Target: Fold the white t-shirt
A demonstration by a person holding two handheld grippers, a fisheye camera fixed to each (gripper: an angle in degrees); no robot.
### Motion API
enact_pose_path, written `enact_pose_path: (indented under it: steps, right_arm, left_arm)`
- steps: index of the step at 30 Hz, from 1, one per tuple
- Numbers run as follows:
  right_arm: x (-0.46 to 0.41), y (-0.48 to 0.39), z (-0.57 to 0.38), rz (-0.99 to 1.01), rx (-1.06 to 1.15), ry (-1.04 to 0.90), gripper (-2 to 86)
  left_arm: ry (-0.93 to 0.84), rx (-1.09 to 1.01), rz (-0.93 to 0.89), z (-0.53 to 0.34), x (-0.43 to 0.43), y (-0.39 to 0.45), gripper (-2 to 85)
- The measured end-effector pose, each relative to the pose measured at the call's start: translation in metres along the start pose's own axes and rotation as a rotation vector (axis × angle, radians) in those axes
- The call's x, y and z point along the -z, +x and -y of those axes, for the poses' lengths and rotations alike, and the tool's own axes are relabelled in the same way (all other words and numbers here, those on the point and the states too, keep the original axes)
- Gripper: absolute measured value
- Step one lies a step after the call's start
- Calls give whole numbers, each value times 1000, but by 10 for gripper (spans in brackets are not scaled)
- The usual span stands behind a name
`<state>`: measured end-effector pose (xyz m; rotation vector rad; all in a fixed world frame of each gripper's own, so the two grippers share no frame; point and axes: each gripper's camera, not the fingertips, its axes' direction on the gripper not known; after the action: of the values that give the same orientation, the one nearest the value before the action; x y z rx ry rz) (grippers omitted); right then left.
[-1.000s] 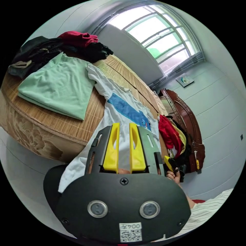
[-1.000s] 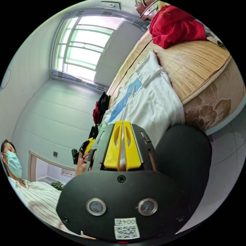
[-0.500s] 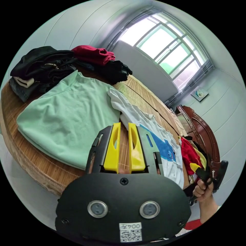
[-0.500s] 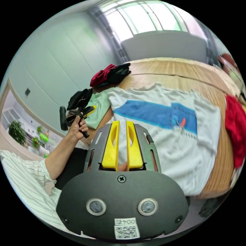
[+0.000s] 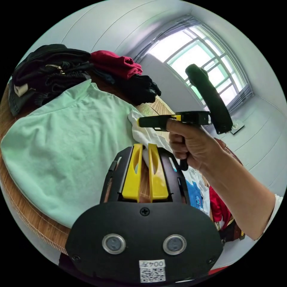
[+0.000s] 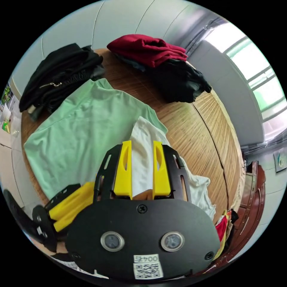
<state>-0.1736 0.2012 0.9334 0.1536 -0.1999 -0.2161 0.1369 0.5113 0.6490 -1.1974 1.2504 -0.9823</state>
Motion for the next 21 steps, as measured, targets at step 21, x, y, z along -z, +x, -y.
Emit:
enact_pose_path:
  steps: [21]
  right_arm:
    - [-24, 179, -161, 520, -449, 417, -3]
  left_arm:
    - [-36, 90, -44, 15, -22, -27, 26]
